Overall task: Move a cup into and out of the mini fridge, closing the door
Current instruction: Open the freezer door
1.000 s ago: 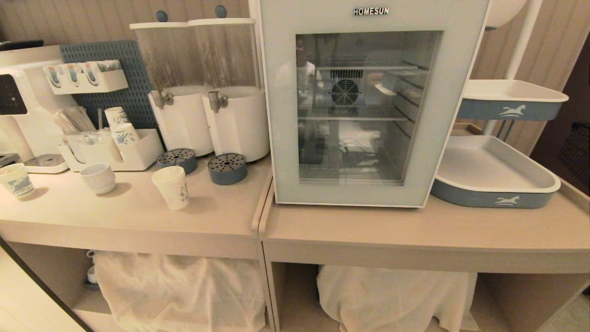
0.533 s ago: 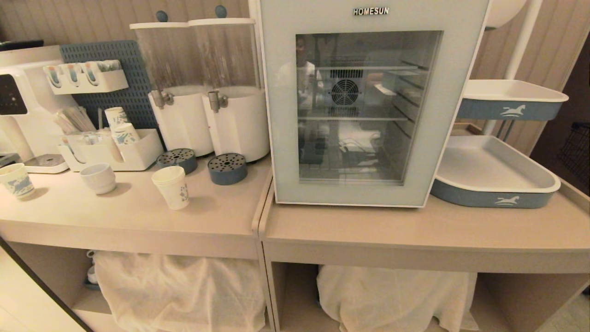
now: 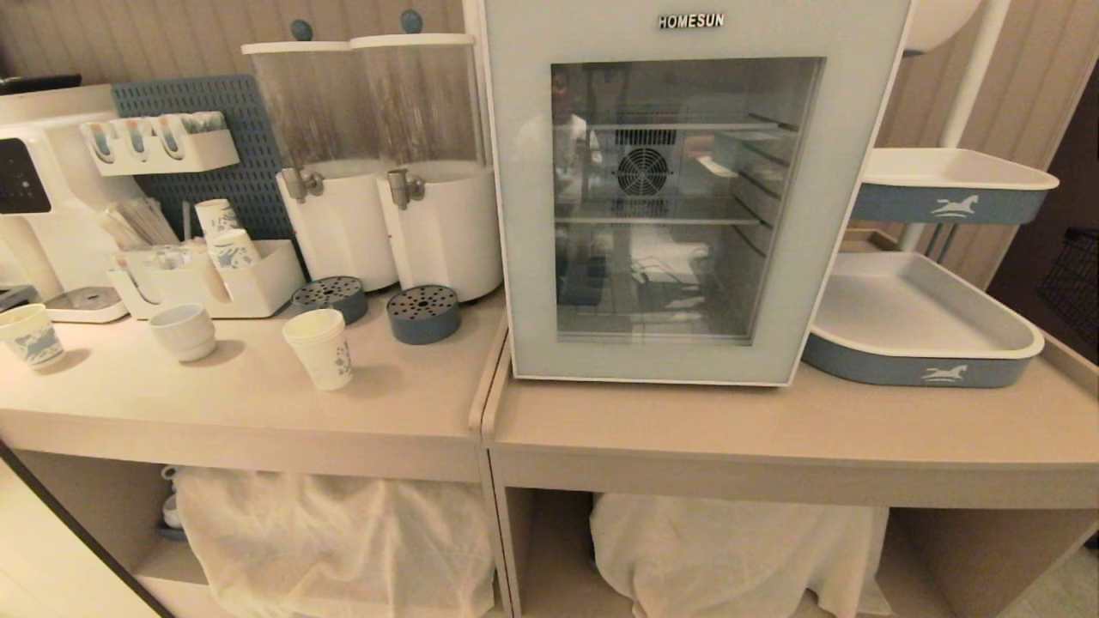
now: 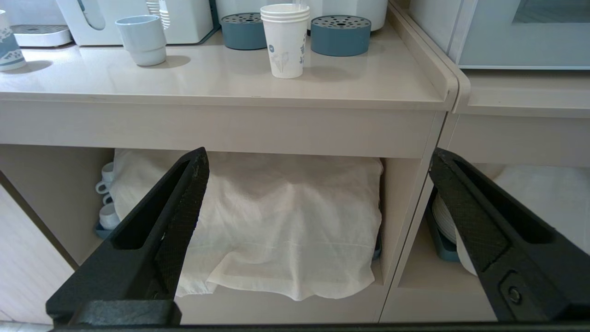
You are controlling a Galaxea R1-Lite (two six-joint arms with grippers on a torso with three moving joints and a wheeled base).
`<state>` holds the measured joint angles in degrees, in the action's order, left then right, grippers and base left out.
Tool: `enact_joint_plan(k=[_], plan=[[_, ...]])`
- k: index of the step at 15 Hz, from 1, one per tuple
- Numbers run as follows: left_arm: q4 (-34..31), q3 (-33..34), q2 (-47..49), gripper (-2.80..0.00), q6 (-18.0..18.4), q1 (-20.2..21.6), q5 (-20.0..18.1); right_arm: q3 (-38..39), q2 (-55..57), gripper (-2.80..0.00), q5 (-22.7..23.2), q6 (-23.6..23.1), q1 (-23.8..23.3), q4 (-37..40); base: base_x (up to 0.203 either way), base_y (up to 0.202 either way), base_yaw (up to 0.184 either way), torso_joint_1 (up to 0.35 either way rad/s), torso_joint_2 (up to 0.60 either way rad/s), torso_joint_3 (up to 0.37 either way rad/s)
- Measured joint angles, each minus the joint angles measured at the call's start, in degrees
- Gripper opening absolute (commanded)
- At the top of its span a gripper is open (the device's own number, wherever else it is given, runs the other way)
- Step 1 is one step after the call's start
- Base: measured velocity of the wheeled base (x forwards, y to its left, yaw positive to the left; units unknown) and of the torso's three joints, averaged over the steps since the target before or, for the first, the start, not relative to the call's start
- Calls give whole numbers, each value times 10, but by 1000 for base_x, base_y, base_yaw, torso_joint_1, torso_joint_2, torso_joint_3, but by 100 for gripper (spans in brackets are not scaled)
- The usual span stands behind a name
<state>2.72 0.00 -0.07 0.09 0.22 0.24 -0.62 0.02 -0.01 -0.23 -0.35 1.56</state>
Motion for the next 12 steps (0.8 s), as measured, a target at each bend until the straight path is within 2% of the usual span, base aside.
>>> enact_joint_plan(k=[12], plan=[[0, 0, 0, 0, 0, 0, 0, 0, 0, -280, 0, 0, 0, 0, 0, 0, 0, 0, 0, 0]])
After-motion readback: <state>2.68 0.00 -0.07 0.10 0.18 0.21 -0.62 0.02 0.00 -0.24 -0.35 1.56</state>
